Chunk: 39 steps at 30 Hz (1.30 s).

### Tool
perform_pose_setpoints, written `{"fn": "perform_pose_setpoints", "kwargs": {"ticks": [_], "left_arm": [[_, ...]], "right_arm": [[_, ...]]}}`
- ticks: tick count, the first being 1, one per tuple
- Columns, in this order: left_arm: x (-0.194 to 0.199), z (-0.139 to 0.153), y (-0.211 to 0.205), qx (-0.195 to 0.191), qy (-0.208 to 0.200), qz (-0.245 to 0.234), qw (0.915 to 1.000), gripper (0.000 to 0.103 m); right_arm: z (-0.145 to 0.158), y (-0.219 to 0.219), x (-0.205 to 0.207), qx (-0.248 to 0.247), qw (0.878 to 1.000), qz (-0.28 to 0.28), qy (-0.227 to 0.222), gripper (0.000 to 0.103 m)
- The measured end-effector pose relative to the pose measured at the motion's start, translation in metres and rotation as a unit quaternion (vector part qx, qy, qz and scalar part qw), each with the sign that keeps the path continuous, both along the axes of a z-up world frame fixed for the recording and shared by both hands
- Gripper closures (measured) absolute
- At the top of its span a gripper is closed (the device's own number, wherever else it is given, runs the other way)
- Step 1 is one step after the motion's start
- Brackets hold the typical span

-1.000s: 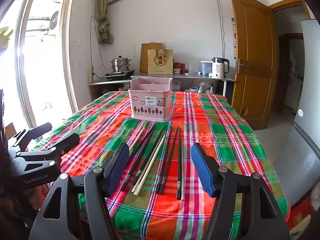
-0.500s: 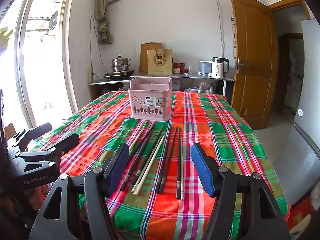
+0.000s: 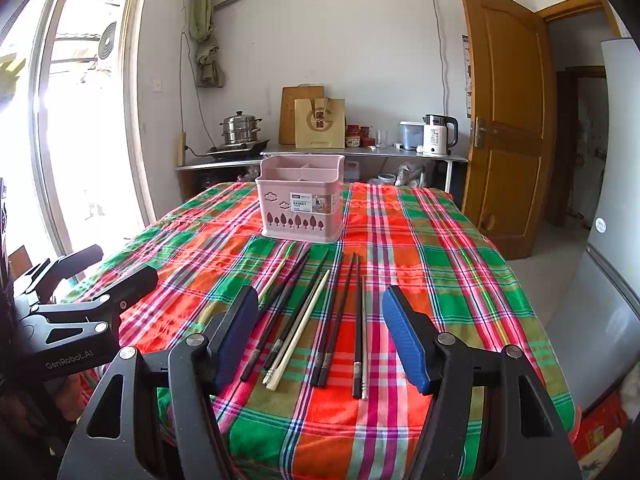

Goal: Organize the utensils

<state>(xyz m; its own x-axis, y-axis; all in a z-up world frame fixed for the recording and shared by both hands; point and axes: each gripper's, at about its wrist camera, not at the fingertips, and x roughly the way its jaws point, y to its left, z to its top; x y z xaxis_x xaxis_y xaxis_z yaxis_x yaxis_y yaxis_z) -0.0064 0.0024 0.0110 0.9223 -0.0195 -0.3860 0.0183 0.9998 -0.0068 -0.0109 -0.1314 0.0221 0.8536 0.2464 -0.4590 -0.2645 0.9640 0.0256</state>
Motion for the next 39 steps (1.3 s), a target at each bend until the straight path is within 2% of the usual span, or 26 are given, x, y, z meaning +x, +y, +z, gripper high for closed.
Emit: {"fn": "perform_pose_setpoints", "kwargs": {"ticks": [7, 14, 21, 23, 25, 28, 33, 35, 39], "left_arm": [[0.006, -0.001, 0.003, -0.001, 0.006, 0.000, 1.0000, 0.004], [0.032, -0.012, 0.007, -0.002, 0.036, -0.017, 0.9992, 0.004], [0.077, -0.024, 0.005, -0.003, 0.074, -0.043, 0.9963, 0.004], [0.093, -0.027, 0.004, 0.003, 0.086, -0.046, 0.9952, 0.010], [0.108, -0.030, 0.003, 0.008, 0.100, -0.047, 0.9938, 0.011], [0.137, -0.038, 0.005, -0.008, 0.135, -0.058, 0.9891, 0.011], [0.173, -0.056, 0.001, -0.013, 0.187, -0.082, 0.9788, 0.026], [0.183, -0.060, -0.003, -0.010, 0.196, -0.088, 0.9765, 0.032], [0.203, -0.060, -0.007, -0.016, 0.206, -0.109, 0.9725, 0.039]], "right_arm": [[-0.004, -0.001, 0.006, 0.002, 1.000, 0.000, 0.008, 0.038], [-0.012, -0.002, 0.025, -0.008, 1.000, -0.001, 0.024, 0.038], [-0.022, -0.002, 0.057, -0.019, 0.998, -0.002, 0.052, 0.038], [-0.025, -0.003, 0.067, -0.021, 0.998, 0.000, 0.060, 0.038], [-0.029, -0.004, 0.079, -0.023, 0.997, -0.002, 0.072, 0.038], [-0.034, -0.005, 0.098, -0.022, 0.996, -0.001, 0.088, 0.039], [-0.044, -0.005, 0.131, -0.025, 0.993, 0.002, 0.117, 0.056], [-0.047, -0.006, 0.144, -0.022, 0.991, 0.006, 0.129, 0.064], [-0.053, -0.009, 0.171, -0.023, 0.988, 0.003, 0.150, 0.078]]}}
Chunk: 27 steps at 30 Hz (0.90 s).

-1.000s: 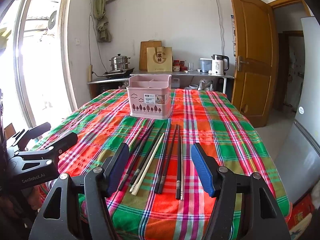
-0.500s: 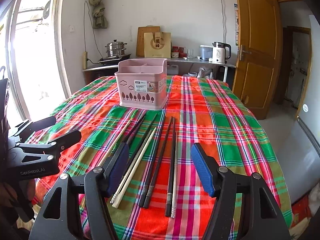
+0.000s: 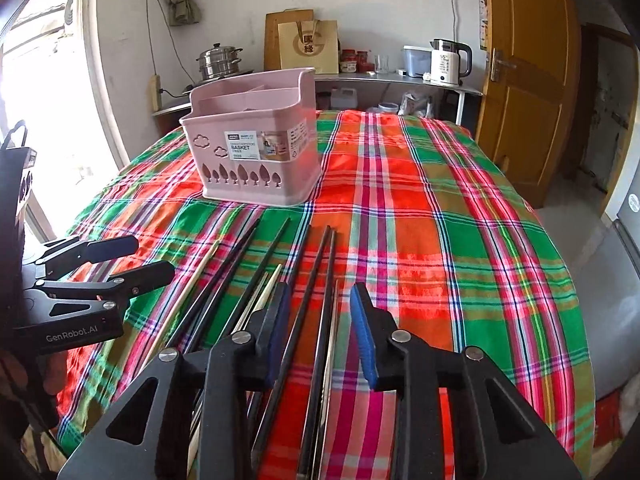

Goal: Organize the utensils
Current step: 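Lower the right tool onto a dark chopstick and close it while the left tool grasps another chopstick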

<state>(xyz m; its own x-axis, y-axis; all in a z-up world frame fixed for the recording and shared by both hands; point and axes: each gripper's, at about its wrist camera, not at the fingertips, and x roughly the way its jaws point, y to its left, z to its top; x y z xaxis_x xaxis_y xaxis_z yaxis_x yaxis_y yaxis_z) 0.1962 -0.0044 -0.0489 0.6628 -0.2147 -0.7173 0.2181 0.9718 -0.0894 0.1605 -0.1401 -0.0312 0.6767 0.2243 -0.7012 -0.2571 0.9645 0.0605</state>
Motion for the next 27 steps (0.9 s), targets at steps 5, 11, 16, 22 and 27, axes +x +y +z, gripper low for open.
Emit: {"fn": "perform_pose_setpoints", "kwargs": {"ticks": [5, 11, 16, 22, 27], "left_arm": [[0.028, -0.004, -0.013, 0.005, 0.020, -0.026, 0.9994, 0.056], [0.055, -0.015, -0.025, 0.010, 0.050, -0.060, 0.9969, 0.074], [0.066, -0.020, -0.030, 0.015, 0.058, -0.070, 0.9957, 0.079], [0.073, -0.023, -0.033, 0.024, 0.061, -0.074, 0.9951, 0.082], [0.077, -0.022, -0.039, 0.045, 0.063, -0.075, 0.9941, 0.083]], "right_arm": [[-0.010, -0.002, 0.026, 0.002, 1.000, 0.007, 0.024, 0.086], [-0.021, 0.004, 0.045, -0.002, 0.999, 0.022, 0.049, 0.088], [-0.030, 0.006, 0.055, -0.011, 0.998, 0.025, 0.062, 0.092], [-0.035, 0.005, 0.059, -0.013, 0.997, 0.026, 0.069, 0.093], [-0.035, 0.007, 0.061, -0.016, 0.997, 0.025, 0.070, 0.093]]}}
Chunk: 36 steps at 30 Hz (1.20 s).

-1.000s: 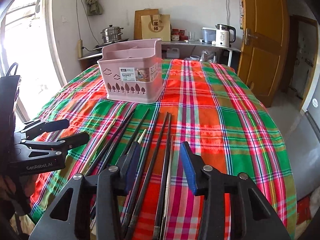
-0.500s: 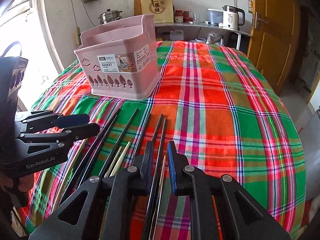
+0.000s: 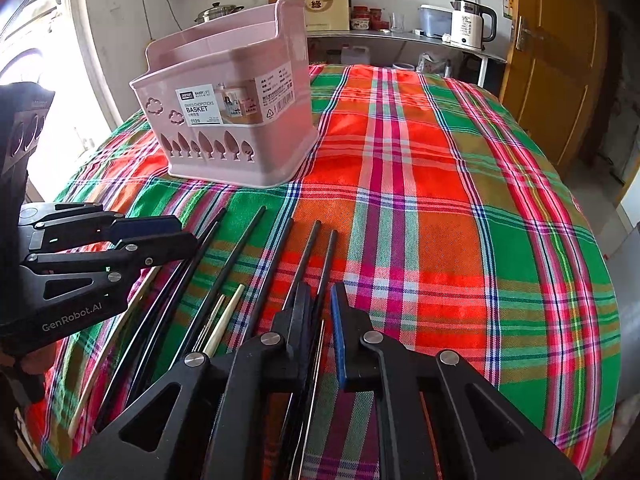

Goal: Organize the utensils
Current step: 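Lower the right tool onto a dark chopstick and close it while the left tool grasps another chopstick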

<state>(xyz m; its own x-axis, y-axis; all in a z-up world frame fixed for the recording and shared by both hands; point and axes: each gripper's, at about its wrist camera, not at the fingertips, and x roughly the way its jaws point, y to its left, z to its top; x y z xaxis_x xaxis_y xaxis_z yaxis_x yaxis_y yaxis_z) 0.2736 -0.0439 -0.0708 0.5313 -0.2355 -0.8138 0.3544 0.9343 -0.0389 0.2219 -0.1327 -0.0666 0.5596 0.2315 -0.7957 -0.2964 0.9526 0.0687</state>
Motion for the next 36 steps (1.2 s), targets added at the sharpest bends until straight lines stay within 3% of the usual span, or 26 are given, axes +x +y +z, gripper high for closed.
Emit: {"fn": "perform_pose_setpoints", "kwargs": {"ticks": [6, 17, 25, 36], "left_arm": [[0.010, -0.003, -0.023, 0.040, 0.022, -0.026, 0.9986, 0.083], [0.004, 0.002, 0.007, -0.025, 0.031, -0.020, 0.9990, 0.086], [-0.007, 0.000, 0.033, -0.034, 0.025, -0.011, 0.9990, 0.088], [0.010, 0.008, 0.065, -0.056, 0.040, 0.034, 0.9971, 0.089]], "right_arm": [[0.000, 0.000, 0.002, 0.000, 1.000, -0.003, 0.002, 0.093], [-0.001, -0.004, 0.002, 0.010, 1.000, -0.004, 0.005, 0.093], [-0.001, -0.004, 0.002, 0.008, 1.000, -0.003, 0.004, 0.093], [-0.002, -0.003, 0.002, 0.008, 1.000, -0.002, 0.004, 0.093]]}}
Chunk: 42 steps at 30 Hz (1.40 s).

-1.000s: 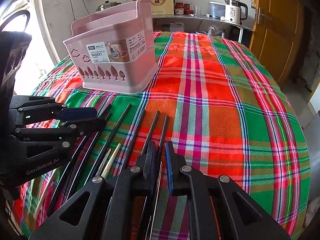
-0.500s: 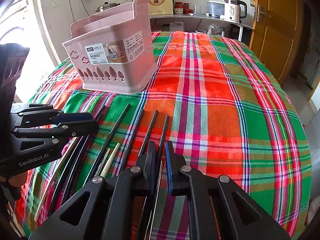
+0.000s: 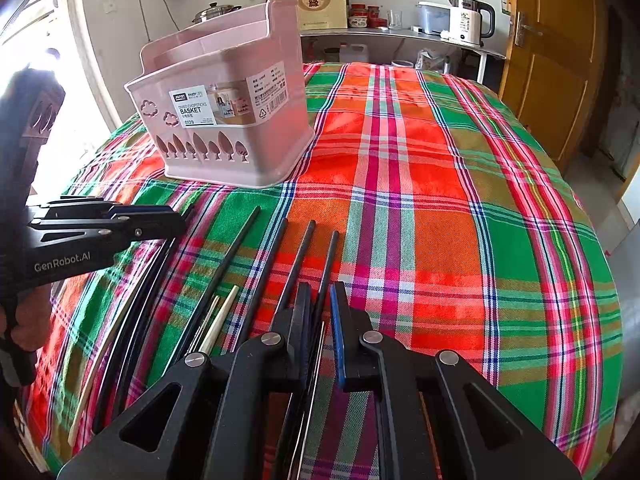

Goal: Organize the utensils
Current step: 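Lower the right tool onto a dark chopstick and close it while the left tool grasps another chopstick, then lift the held chopsticks with both tools and carry them above the pink basket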

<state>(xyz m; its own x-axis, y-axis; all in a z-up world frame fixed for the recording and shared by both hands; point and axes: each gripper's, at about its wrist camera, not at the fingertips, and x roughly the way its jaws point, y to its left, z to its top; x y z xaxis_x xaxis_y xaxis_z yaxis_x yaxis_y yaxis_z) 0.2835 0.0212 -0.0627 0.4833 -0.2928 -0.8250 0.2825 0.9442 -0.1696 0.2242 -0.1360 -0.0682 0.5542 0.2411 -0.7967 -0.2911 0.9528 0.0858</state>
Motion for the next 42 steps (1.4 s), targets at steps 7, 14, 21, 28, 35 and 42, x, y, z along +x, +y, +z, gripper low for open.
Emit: {"fn": "perform_pose_setpoints", "kwargs": {"ticks": [7, 14, 21, 28, 35, 42], "left_arm": [[-0.010, -0.001, 0.010, 0.018, -0.003, -0.009, 0.9998, 0.089], [-0.012, -0.001, -0.011, 0.078, -0.012, -0.024, 0.9966, 0.091], [-0.005, 0.008, -0.014, 0.045, -0.005, -0.009, 0.9990, 0.098], [-0.024, 0.057, -0.005, 0.008, -0.049, -0.017, 0.9986, 0.098], [-0.054, 0.122, 0.003, -0.018, -0.115, -0.026, 0.9929, 0.099], [-0.082, 0.176, 0.004, -0.033, -0.166, -0.037, 0.9848, 0.099]], "right_arm": [[0.000, 0.000, 0.000, -0.002, 1.000, 0.001, -0.001, 0.093], [0.000, 0.004, 0.002, -0.018, 1.000, 0.004, 0.001, 0.093], [0.006, 0.001, 0.003, -0.003, 1.000, 0.003, 0.003, 0.096], [0.040, -0.001, -0.008, 0.023, 0.999, 0.005, -0.029, 0.097], [0.088, 0.002, -0.027, 0.046, 0.995, 0.015, -0.083, 0.098], [0.129, 0.004, -0.048, 0.059, 0.989, 0.021, -0.135, 0.098]]}}
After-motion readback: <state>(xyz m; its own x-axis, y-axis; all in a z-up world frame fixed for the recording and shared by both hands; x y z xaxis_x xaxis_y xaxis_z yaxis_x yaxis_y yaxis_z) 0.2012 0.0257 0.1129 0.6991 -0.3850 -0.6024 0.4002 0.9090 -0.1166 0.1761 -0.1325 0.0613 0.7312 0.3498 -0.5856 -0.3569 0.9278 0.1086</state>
